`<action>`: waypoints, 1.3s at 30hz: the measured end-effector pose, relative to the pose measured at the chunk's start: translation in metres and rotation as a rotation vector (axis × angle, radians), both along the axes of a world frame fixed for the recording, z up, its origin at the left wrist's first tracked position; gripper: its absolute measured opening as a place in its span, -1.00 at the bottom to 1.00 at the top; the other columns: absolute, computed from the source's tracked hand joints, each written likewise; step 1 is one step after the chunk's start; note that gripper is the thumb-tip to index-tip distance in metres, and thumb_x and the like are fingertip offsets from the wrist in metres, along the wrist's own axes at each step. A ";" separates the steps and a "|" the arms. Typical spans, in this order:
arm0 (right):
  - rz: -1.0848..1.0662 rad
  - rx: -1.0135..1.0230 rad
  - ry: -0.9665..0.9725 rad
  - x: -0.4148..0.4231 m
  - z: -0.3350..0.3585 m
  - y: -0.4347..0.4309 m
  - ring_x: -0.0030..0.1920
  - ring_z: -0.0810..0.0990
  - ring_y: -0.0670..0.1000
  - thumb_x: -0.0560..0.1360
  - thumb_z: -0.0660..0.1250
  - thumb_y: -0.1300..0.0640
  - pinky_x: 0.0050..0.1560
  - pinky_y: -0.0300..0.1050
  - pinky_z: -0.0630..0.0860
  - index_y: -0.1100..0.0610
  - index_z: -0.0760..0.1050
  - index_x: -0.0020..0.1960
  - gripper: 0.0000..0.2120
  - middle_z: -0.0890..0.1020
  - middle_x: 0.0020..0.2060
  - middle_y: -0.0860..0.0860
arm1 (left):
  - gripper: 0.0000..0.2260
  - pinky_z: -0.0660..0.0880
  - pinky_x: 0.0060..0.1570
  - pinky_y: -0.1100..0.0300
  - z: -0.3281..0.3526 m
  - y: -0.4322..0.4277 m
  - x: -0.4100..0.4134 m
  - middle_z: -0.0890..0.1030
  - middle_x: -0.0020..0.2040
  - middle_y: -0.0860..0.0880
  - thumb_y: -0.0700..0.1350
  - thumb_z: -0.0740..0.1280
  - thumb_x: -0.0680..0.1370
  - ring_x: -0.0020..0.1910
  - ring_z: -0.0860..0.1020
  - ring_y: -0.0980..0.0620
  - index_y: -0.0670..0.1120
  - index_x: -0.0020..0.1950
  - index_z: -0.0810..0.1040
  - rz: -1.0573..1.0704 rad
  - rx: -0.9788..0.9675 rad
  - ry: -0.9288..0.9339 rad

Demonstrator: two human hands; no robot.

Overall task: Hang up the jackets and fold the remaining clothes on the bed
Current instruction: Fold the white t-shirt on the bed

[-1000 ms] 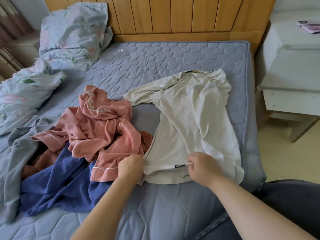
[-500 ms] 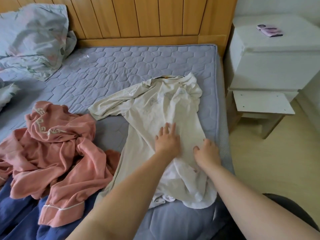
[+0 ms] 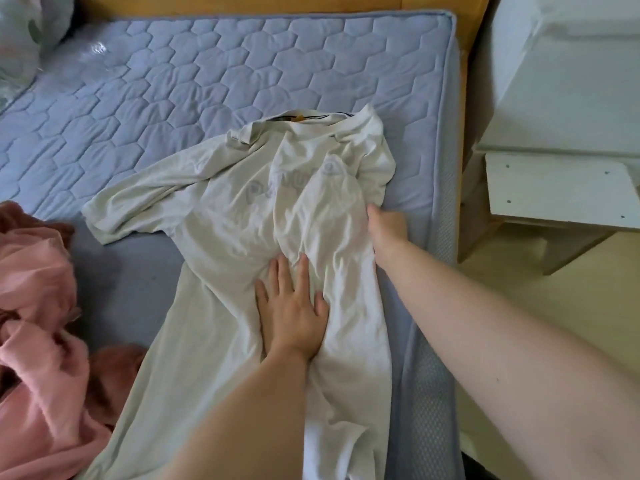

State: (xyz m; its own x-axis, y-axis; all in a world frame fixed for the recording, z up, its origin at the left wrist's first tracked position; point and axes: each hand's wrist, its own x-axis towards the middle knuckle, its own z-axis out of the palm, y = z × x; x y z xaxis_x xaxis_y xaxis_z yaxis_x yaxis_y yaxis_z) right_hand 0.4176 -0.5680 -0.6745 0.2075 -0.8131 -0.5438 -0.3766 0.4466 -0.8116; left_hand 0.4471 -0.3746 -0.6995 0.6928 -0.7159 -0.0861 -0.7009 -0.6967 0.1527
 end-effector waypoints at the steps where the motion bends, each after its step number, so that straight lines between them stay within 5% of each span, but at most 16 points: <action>1: -0.009 0.058 -0.011 0.005 -0.002 -0.004 0.00 0.58 0.18 0.54 0.22 0.05 -0.05 0.00 0.50 0.30 0.53 0.07 -0.68 0.60 -0.01 0.18 | -0.32 -0.16 0.45 -0.09 -0.001 -0.001 0.000 0.06 0.56 -0.17 0.15 -0.15 0.45 0.54 -0.03 -0.12 0.00 0.57 0.04 0.002 -0.014 -0.005; 5: 0.037 0.126 -0.007 0.004 0.002 -0.038 0.07 0.51 0.10 0.60 0.14 0.18 -0.05 -0.05 0.51 0.30 0.35 0.37 -0.62 0.48 0.29 0.21 | -0.38 0.01 0.43 -0.16 -0.003 -0.002 0.002 0.24 0.49 -0.23 0.09 0.00 0.47 0.50 0.16 -0.19 -0.05 0.53 0.22 0.017 -0.033 -0.009; 8: -0.215 -0.134 0.205 -0.028 0.028 -0.091 0.27 0.48 0.16 0.62 0.13 0.17 0.25 -0.02 0.44 0.31 0.31 0.39 -0.61 0.45 0.33 0.21 | -0.40 0.01 0.40 -0.13 -0.006 -0.001 0.002 0.28 0.48 -0.24 0.09 0.04 0.47 0.47 0.22 -0.20 -0.05 0.51 0.27 0.012 -0.026 -0.030; 12: -0.319 -0.338 0.358 -0.076 0.040 -0.120 0.31 0.46 0.18 0.62 0.14 0.09 0.25 -0.01 0.39 0.26 0.37 0.37 -0.62 0.48 0.31 0.18 | -0.40 -0.01 0.40 -0.13 -0.007 -0.001 0.003 0.27 0.49 -0.23 0.11 0.01 0.48 0.48 0.21 -0.20 -0.02 0.51 0.26 -0.025 -0.052 -0.078; 15: -0.212 -0.392 0.313 -0.069 0.028 -0.081 0.23 0.49 0.19 0.61 0.14 -0.02 0.11 -0.03 0.40 0.26 0.38 0.33 -0.58 0.51 0.25 0.18 | -0.31 -0.14 0.45 -0.10 -0.004 0.000 0.002 0.02 0.57 -0.15 0.18 -0.22 0.43 0.55 -0.04 -0.11 0.05 0.57 0.03 -0.035 0.008 -0.052; 18: -0.326 -0.346 0.144 -0.063 0.025 -0.047 0.13 0.53 0.14 0.54 0.27 -0.08 -0.05 -0.11 0.38 0.23 0.37 0.31 -0.51 0.54 0.17 0.12 | -0.27 -0.16 0.46 -0.11 -0.003 0.001 0.000 -0.04 0.58 -0.12 0.19 -0.31 0.40 0.55 -0.10 -0.09 0.06 0.58 -0.05 -0.039 0.015 -0.065; 22: -0.190 -0.062 0.125 -0.065 0.029 -0.044 -0.46 0.42 0.00 0.54 0.26 0.17 -0.53 -0.24 0.34 0.25 0.49 -0.12 -0.85 0.52 -0.37 0.08 | -0.27 -0.13 0.45 -0.12 -0.005 0.002 -0.001 -0.01 0.57 -0.13 0.18 -0.30 0.40 0.54 -0.06 -0.09 0.04 0.57 0.00 -0.048 0.001 -0.083; 24: -0.225 -0.082 0.141 -0.074 0.044 -0.057 -0.49 0.41 0.00 0.53 0.25 0.22 -0.61 -0.33 0.30 0.24 0.48 -0.12 -0.90 0.54 -0.39 0.10 | -0.28 -0.10 0.45 -0.13 -0.005 0.004 -0.002 0.03 0.57 -0.13 0.19 -0.28 0.41 0.54 -0.04 -0.10 0.06 0.57 0.05 -0.054 -0.030 -0.075; 25: -0.286 -0.147 0.150 -0.079 0.050 -0.066 -0.40 0.50 0.04 0.53 0.26 0.22 -0.55 -0.28 0.39 0.24 0.50 -0.02 -0.90 0.61 -0.28 0.14 | -0.29 -0.09 0.46 -0.12 -0.004 0.004 -0.002 0.04 0.57 -0.13 0.20 -0.28 0.42 0.54 -0.02 -0.10 0.06 0.56 0.08 -0.065 -0.047 -0.077; 28: -0.449 -0.389 0.286 -0.097 0.061 -0.081 0.11 0.60 0.17 0.57 0.23 0.16 0.03 -0.03 0.52 0.28 0.47 0.22 -0.71 0.60 0.13 0.18 | -0.27 -0.08 0.47 -0.10 -0.002 0.005 -0.001 0.05 0.57 -0.11 0.23 -0.31 0.42 0.55 -0.02 -0.08 0.08 0.56 0.10 -0.099 -0.055 -0.083; 30: -0.449 -0.437 0.212 -0.096 0.054 -0.073 0.08 0.62 0.19 0.59 0.20 0.09 0.12 0.05 0.54 0.22 0.49 0.17 -0.74 0.62 0.05 0.16 | -0.26 -0.07 0.48 -0.09 -0.001 0.005 -0.001 0.06 0.57 -0.11 0.23 -0.31 0.42 0.54 0.00 -0.08 0.07 0.56 0.11 -0.098 -0.066 -0.081; 35: -0.265 -0.291 0.073 -0.094 0.000 0.033 -0.09 0.63 0.24 0.49 0.19 0.09 -0.04 0.20 0.59 0.20 0.46 0.01 -0.80 0.61 -0.09 0.20 | -0.34 -0.07 0.47 -0.09 0.000 0.005 -0.002 0.02 0.58 -0.11 0.24 -0.23 0.49 0.55 -0.03 -0.08 0.07 0.56 0.05 -0.108 -0.023 -0.088; 37: -0.159 -0.293 0.084 -0.104 -0.004 0.093 -0.29 0.56 0.16 0.50 0.20 0.16 -0.24 -0.03 0.56 0.19 0.37 -0.29 -0.80 0.54 -0.32 0.17 | -0.43 -0.08 0.48 -0.08 0.000 0.007 -0.003 -0.04 0.58 -0.11 0.19 -0.11 0.57 0.55 -0.08 -0.06 0.07 0.57 -0.01 -0.131 0.001 -0.084; 39: -0.102 -0.308 0.079 -0.118 -0.001 0.140 -0.44 0.36 0.03 0.51 0.23 0.17 -0.47 -0.28 0.29 0.16 0.22 -0.41 -0.64 0.37 -0.48 0.06 | -0.45 -0.11 0.49 -0.08 0.001 0.014 -0.008 -0.11 0.58 -0.11 0.15 -0.06 0.61 0.55 -0.13 -0.06 0.07 0.57 -0.09 -0.159 0.021 -0.053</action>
State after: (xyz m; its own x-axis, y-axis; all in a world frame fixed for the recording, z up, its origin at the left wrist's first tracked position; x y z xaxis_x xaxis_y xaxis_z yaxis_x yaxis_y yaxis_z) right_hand 0.2993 -0.4281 -0.6750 0.0831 -0.9564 -0.2799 -0.4097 0.2232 -0.8845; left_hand 0.4390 -0.3608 -0.6986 0.5748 -0.8154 -0.0685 -0.8094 -0.5788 0.0995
